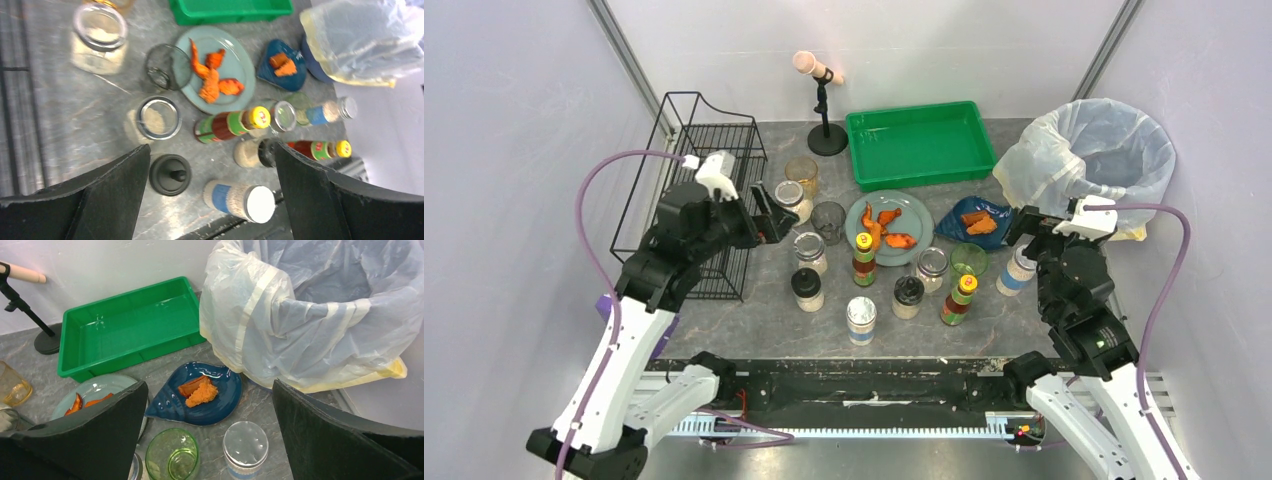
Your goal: Clear the kitchen counter
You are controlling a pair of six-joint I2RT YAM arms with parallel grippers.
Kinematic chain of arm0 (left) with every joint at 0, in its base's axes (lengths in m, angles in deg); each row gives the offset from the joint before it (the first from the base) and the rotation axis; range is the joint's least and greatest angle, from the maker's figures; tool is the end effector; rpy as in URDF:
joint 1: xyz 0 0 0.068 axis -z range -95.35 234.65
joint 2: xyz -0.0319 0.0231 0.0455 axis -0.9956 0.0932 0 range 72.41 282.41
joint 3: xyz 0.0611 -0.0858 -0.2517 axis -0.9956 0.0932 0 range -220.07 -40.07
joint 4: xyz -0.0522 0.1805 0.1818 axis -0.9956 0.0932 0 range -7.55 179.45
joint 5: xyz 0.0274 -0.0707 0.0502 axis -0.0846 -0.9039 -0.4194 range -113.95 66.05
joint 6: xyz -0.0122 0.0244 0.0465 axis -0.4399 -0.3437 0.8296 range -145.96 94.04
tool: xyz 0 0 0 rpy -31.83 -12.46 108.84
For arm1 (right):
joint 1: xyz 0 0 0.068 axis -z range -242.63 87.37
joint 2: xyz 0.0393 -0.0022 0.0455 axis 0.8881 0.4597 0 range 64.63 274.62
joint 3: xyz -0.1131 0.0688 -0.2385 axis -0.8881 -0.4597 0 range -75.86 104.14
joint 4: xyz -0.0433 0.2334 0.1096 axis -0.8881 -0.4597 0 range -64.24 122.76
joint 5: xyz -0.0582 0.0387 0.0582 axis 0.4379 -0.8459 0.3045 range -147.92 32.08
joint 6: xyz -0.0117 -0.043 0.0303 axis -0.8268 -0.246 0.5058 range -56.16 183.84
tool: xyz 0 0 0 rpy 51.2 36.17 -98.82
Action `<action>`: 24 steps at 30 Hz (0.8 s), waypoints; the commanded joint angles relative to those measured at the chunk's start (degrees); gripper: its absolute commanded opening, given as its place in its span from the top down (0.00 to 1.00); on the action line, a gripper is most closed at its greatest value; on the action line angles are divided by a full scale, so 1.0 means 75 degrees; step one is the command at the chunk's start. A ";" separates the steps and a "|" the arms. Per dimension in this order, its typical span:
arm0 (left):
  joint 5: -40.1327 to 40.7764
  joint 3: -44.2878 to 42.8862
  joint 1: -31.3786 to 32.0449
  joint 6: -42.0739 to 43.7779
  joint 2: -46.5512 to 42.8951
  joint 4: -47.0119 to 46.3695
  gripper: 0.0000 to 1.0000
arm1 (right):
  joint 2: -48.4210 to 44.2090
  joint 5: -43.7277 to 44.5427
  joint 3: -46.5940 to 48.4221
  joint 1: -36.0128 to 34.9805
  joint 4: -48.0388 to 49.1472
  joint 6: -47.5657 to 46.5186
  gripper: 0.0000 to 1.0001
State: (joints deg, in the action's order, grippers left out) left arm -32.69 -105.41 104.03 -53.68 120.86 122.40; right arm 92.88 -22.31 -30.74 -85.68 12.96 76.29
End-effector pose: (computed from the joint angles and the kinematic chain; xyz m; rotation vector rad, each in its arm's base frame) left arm 0.1513 -0.0589 0.3970 -0.0454 2.0324 -0.6784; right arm 0.1069 0.0230 0.3617 0.3263 1.5791 -0.0252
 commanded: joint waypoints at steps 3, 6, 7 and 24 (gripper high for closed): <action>-0.0100 -0.0342 0.1321 -0.0633 0.0719 -0.0858 0.01 | 0.0095 -0.0306 -0.0222 -0.0006 0.0472 0.0112 0.02; 0.0658 -0.0468 0.2069 -0.0504 0.1155 -0.0957 0.01 | 0.0102 -0.0381 -0.0309 -0.0008 0.0519 0.0093 0.02; 0.0942 -0.0492 0.2322 -0.0478 0.1309 -0.1027 0.01 | 0.0124 -0.0395 -0.0321 0.0001 0.0524 0.0078 0.02; 0.4485 -0.0957 0.4687 -0.0209 0.3991 -0.1356 0.02 | 0.0056 -0.0558 -0.0461 -0.0009 0.0535 0.0011 0.02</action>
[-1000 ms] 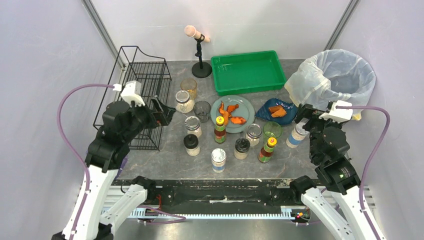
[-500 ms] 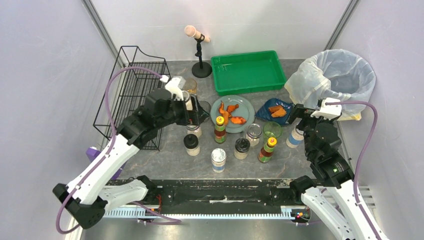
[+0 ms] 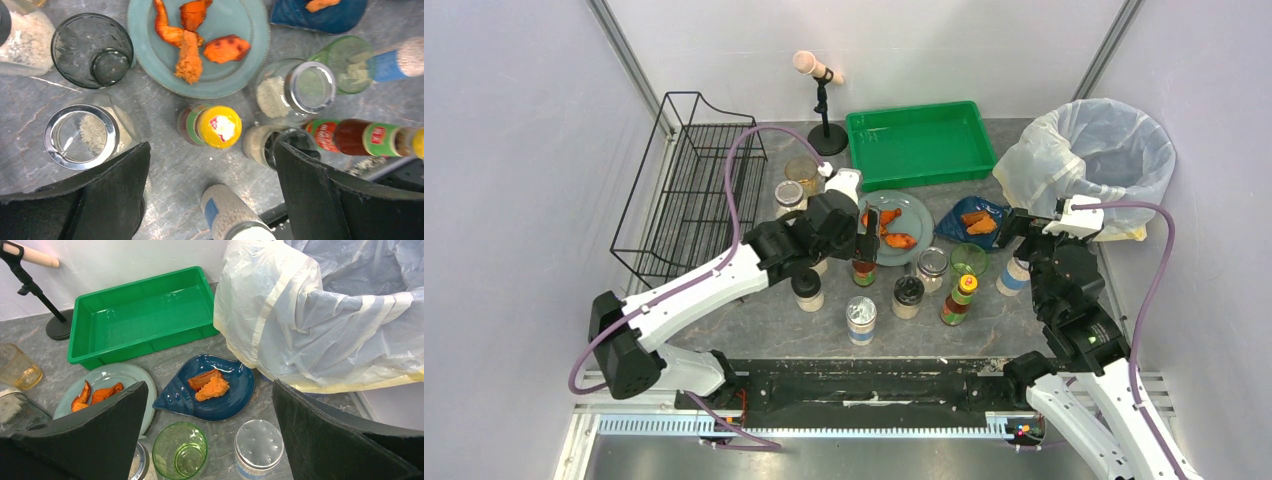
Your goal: Clear the kitchen counter
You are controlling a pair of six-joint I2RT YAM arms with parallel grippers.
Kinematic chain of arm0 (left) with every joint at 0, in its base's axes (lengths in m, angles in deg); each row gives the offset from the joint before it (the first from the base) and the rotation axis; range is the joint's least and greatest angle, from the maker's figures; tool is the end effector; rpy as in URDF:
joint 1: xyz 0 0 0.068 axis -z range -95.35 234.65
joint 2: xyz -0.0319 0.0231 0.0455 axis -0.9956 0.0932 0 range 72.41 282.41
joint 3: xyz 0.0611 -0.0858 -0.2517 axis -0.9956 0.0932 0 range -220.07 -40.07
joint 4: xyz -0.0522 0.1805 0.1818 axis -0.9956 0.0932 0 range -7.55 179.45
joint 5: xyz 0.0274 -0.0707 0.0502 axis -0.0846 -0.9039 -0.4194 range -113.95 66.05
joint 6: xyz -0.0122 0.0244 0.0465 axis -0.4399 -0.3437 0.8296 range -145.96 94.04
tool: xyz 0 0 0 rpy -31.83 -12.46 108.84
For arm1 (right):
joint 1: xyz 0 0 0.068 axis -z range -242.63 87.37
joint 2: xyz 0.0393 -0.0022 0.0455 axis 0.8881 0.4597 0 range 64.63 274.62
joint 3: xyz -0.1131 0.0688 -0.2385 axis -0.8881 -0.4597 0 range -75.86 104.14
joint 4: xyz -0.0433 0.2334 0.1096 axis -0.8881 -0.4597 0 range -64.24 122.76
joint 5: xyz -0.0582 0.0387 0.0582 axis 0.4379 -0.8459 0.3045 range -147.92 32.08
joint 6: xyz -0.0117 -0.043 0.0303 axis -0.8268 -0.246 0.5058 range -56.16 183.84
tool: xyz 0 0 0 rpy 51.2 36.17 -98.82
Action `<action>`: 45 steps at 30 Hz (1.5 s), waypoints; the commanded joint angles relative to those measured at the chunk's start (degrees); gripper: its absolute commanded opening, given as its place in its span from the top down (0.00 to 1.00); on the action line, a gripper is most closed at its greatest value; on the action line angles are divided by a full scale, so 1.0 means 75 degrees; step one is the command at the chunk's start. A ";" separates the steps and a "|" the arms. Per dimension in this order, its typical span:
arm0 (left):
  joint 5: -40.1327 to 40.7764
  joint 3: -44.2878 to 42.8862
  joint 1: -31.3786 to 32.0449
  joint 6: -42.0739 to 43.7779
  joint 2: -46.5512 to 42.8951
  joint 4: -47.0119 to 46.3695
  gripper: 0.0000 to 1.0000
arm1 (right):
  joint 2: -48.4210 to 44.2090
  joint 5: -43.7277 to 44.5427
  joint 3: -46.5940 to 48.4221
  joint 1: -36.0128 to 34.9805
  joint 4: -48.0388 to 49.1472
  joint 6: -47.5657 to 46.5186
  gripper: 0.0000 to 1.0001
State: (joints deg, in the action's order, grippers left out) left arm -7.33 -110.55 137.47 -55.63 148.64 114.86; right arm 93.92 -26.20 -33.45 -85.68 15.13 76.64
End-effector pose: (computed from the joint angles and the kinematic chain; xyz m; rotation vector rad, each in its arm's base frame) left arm 0.1845 -0.2264 0.3384 0.2936 2.2263 -0.4716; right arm 0.1166 0.0293 0.3485 0.2729 1.6149 0.0222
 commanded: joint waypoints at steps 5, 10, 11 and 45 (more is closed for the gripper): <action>0.1375 -0.0034 0.0469 0.0012 0.0683 -0.0820 0.04 | -0.0138 -0.0032 -0.0135 -0.0007 0.0247 -0.0045 0.02; 0.1763 0.0030 0.0785 -0.0107 0.1010 -0.1014 0.06 | -0.0156 -0.0031 -0.0159 -0.0006 0.0233 -0.0008 0.02; 0.1857 0.0081 0.0827 -0.0175 0.1050 -0.1033 0.06 | -0.0156 -0.0028 -0.0162 -0.0009 0.0232 0.0002 0.02; 0.2270 0.1268 0.0866 -0.0405 0.1147 -0.2325 0.63 | -0.0425 0.0204 -0.0300 -0.0009 0.0036 0.0092 0.02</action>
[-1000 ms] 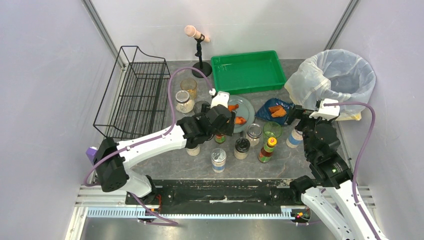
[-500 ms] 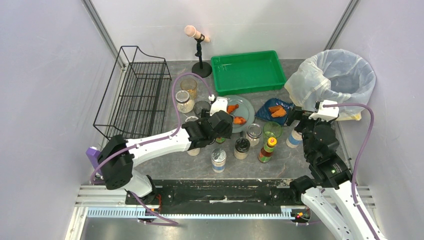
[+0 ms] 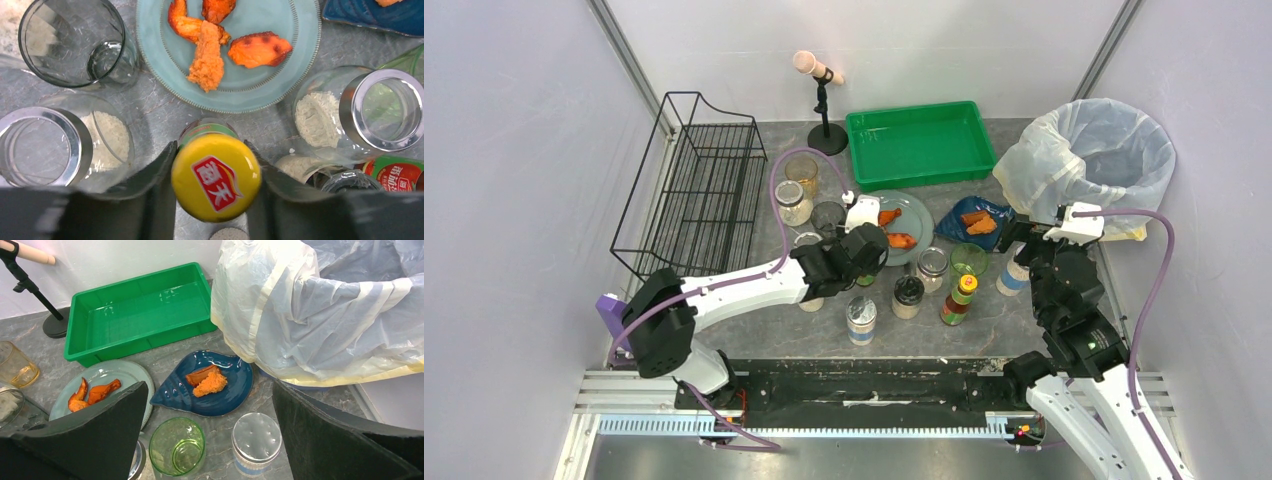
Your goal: Clear the kitchen counter
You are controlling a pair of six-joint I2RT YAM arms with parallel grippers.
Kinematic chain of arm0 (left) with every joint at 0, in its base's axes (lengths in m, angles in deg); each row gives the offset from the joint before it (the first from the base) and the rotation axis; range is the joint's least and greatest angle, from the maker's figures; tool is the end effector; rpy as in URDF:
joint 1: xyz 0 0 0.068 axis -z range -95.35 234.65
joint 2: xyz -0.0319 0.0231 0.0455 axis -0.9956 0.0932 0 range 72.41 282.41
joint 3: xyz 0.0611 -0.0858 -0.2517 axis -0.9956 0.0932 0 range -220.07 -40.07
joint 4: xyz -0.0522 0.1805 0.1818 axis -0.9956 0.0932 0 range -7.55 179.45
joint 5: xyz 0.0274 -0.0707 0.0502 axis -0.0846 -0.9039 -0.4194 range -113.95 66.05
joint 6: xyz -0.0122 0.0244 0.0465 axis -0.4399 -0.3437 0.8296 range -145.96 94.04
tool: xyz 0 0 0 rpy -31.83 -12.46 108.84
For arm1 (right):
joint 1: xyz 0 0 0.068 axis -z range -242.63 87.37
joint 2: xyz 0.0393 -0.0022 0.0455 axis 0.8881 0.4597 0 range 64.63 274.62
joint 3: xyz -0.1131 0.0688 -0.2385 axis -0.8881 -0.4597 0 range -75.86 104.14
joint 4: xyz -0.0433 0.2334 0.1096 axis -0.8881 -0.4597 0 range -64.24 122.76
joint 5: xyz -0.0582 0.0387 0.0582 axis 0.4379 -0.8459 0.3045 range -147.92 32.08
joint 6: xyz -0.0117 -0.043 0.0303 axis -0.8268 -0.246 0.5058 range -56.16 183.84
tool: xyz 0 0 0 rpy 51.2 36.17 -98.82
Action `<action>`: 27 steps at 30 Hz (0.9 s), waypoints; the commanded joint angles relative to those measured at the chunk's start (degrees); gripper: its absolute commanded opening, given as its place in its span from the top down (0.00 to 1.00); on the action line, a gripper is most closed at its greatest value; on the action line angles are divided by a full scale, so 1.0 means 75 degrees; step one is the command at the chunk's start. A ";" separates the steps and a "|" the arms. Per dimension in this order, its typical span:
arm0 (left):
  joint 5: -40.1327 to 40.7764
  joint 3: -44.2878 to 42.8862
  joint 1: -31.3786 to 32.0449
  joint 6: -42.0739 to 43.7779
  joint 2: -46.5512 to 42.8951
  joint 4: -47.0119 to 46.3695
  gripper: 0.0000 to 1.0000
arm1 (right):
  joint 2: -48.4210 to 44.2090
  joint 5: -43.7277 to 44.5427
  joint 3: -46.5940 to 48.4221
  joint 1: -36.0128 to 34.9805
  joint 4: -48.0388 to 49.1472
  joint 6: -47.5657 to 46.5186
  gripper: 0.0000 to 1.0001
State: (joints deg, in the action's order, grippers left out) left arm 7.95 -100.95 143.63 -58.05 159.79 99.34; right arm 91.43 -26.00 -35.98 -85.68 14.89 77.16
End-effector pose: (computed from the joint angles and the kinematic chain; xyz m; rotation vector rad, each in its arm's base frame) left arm 0.1860 -0.2728 0.2501 0.2465 2.1893 -0.2344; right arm 0.1117 0.0271 0.3377 0.2816 1.6175 0.0242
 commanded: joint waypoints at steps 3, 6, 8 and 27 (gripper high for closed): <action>0.0344 -0.0207 0.0038 0.0178 -0.0607 -0.0048 0.86 | -0.0136 0.0248 0.0061 -0.0008 0.0046 0.0014 0.02; 0.0385 -0.0633 0.0040 0.0584 -0.0887 0.0185 0.98 | -0.0195 0.0339 0.0091 -0.0009 0.0006 0.0002 0.02; 0.0333 -0.1041 0.0032 0.0865 -0.1035 0.0402 0.98 | -0.0225 0.0397 0.0126 -0.0009 -0.0023 -0.0028 0.02; -0.0969 -0.7113 -0.1666 0.2382 -0.0312 0.4017 0.98 | -0.0225 -0.0281 0.0371 -0.0009 0.0008 -0.0566 0.02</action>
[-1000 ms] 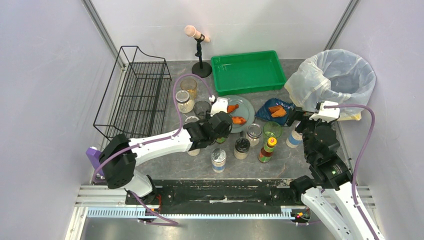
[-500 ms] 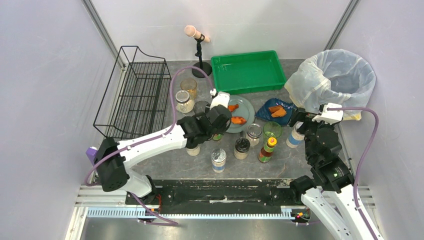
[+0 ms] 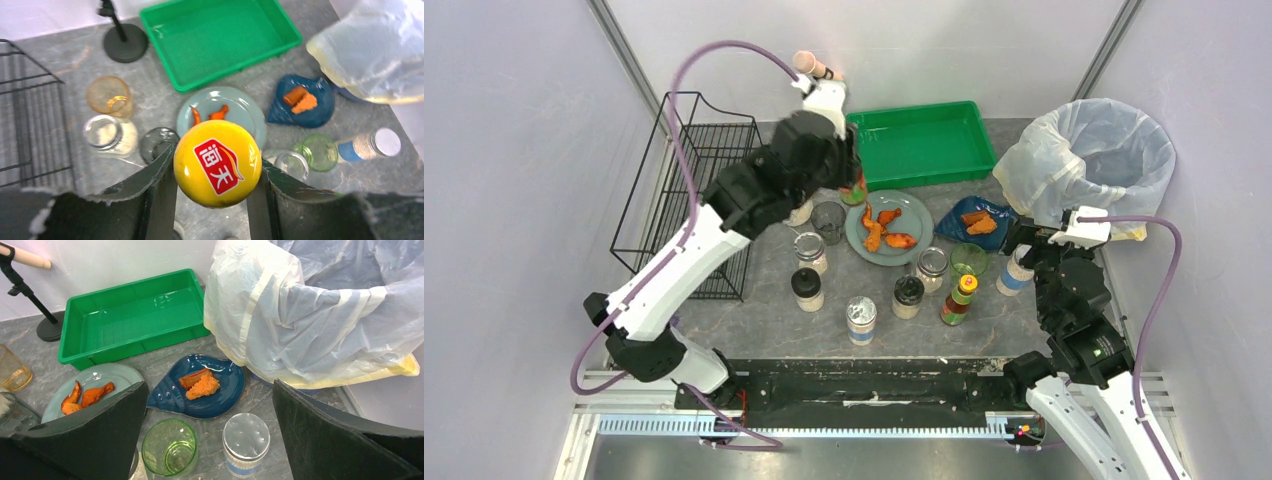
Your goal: Clear the kitchen counter
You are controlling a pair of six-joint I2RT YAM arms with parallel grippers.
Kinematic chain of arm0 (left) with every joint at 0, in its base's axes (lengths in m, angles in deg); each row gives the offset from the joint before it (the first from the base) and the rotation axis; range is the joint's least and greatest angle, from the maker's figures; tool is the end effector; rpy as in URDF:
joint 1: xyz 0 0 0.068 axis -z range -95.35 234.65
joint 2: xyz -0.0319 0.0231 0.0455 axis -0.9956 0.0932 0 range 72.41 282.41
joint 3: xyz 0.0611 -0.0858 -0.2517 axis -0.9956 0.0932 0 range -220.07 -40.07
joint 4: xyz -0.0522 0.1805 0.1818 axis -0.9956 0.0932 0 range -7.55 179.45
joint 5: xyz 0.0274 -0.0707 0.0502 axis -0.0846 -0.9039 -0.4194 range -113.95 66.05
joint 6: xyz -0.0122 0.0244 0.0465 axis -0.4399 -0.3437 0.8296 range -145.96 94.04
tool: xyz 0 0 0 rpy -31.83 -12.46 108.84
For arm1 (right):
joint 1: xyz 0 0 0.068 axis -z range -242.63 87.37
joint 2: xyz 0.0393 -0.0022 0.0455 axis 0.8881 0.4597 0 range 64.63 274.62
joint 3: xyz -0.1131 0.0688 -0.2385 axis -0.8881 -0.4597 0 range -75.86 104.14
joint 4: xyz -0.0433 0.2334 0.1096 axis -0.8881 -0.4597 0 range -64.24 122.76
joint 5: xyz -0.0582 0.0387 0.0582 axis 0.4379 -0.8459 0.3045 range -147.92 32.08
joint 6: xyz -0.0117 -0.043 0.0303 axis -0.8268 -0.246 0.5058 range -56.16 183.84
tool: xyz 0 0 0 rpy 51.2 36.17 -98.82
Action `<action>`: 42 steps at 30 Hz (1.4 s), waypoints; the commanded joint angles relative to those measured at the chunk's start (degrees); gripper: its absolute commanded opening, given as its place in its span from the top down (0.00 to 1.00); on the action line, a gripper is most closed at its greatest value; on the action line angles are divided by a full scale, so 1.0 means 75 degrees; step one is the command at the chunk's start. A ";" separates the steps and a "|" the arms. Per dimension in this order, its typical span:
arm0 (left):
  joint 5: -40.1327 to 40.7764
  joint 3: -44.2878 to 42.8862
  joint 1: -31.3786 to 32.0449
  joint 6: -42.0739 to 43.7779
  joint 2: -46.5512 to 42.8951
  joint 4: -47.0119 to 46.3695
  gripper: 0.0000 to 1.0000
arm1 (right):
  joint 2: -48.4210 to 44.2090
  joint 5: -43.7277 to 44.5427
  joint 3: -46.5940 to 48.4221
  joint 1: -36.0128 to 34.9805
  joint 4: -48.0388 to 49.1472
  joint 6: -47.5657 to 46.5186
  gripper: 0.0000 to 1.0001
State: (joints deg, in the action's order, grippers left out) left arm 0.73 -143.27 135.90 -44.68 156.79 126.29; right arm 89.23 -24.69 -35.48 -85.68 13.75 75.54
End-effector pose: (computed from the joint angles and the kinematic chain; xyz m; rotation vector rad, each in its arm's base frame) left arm 0.2012 -0.2270 0.4672 0.2873 1.9623 -0.3651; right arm 0.1025 0.0224 0.3419 0.2832 1.5930 -0.0041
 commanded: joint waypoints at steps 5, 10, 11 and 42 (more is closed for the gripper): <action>0.0072 -0.3442 -0.1854 0.0838 0.0827 0.1738 0.98 | 0.0425 -0.1053 0.0440 -0.0010 0.0167 -0.0861 0.02; -0.0453 -0.3932 -0.3421 0.0879 0.1001 0.1752 0.98 | 0.0508 -0.1343 0.0263 -0.0018 0.0372 -0.0816 0.02; -0.0500 -0.3978 -0.3716 0.0970 0.1045 0.1717 0.98 | 0.0518 -0.1347 0.0197 -0.0011 0.0438 -0.0797 0.02; -0.0410 -0.4017 -0.7635 0.0844 0.3416 -0.2492 0.98 | 0.1163 -0.0970 -0.0287 -0.0012 0.0351 -0.0187 0.02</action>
State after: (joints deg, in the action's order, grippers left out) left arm -3.05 -169.78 78.63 -37.07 182.12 119.18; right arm 96.59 -32.43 -37.60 -85.68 15.04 73.58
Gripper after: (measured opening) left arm 0.514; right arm 0.979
